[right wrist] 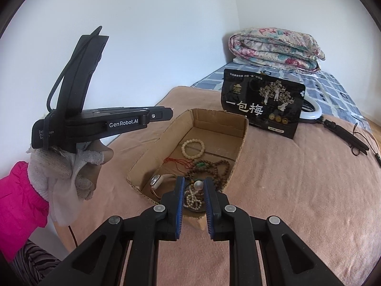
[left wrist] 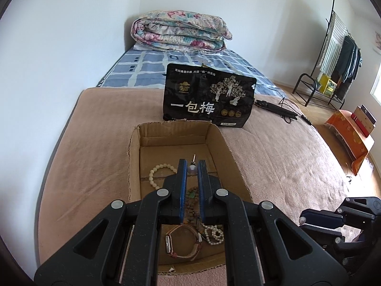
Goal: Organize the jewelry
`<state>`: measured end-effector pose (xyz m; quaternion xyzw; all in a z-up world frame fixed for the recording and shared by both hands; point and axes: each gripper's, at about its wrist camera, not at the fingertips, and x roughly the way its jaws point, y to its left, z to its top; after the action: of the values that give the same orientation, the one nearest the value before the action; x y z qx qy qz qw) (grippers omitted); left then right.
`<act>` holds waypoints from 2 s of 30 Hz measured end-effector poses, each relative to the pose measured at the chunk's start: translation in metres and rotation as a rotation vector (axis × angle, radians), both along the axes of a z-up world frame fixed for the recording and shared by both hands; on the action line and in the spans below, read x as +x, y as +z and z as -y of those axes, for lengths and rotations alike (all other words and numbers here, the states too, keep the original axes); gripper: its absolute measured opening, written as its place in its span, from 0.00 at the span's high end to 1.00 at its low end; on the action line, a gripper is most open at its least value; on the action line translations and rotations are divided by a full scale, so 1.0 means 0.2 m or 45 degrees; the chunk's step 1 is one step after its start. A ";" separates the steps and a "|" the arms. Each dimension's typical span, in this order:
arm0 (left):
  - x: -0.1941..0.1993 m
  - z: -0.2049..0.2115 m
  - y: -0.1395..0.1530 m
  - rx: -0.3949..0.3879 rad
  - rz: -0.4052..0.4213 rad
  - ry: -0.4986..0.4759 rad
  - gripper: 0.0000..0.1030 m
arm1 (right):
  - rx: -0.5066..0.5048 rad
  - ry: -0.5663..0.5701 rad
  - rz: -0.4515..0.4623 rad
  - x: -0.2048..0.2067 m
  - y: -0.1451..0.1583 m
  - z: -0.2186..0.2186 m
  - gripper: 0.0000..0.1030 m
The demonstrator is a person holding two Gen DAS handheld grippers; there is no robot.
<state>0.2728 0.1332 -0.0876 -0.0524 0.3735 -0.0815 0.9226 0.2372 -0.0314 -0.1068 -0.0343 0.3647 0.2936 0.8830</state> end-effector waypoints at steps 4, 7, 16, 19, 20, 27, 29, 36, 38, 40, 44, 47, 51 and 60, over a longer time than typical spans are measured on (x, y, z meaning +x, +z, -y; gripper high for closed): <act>0.05 -0.02 -0.04 -0.011 -0.019 0.007 0.93 | 0.004 -0.007 -0.023 0.06 -0.04 -0.05 0.86; 0.08 -0.01 -0.05 -0.011 -0.025 0.007 0.93 | 0.007 -0.012 -0.046 0.10 -0.07 -0.06 0.86; 0.17 0.02 -0.09 -0.009 -0.032 0.006 0.93 | -0.007 -0.015 -0.084 0.18 -0.15 -0.09 0.86; 0.18 0.02 -0.08 -0.012 -0.031 0.008 0.93 | -0.013 -0.007 -0.086 0.20 -0.16 -0.11 0.86; 0.18 0.02 -0.08 -0.014 -0.032 0.008 0.93 | -0.013 -0.004 -0.088 0.20 -0.16 -0.11 0.85; 0.20 0.03 -0.08 0.014 -0.042 0.033 0.93 | -0.016 0.020 -0.075 0.19 -0.16 -0.14 0.64; 0.20 0.03 -0.08 0.014 -0.046 0.038 0.85 | -0.023 0.012 -0.065 0.18 -0.15 -0.14 0.47; 0.15 0.03 -0.04 0.021 0.005 0.049 0.55 | -0.026 -0.021 -0.015 0.15 -0.12 -0.13 0.22; 0.14 0.04 -0.03 0.023 0.008 0.046 0.55 | -0.027 -0.027 -0.008 0.15 -0.12 -0.13 0.18; 0.14 0.04 -0.03 0.026 0.009 0.046 0.55 | -0.033 -0.033 -0.004 0.15 -0.11 -0.13 0.14; 0.12 0.04 -0.01 0.030 0.017 0.046 0.55 | -0.042 -0.050 0.007 0.14 -0.10 -0.12 0.09; 0.10 0.05 0.01 0.038 0.030 0.048 0.55 | -0.041 -0.069 0.016 0.13 -0.09 -0.11 0.05; 0.05 0.05 0.06 0.032 0.041 0.049 0.55 | -0.041 -0.093 0.040 0.10 -0.06 -0.09 0.02; -0.12 0.06 0.21 0.020 0.103 0.080 0.53 | -0.059 -0.144 0.112 0.00 0.04 -0.04 0.00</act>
<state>0.2491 0.1219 -0.0460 -0.0536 0.3347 -0.0518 0.9394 0.2374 -0.0237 -0.0994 -0.0470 0.3334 0.2330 0.9123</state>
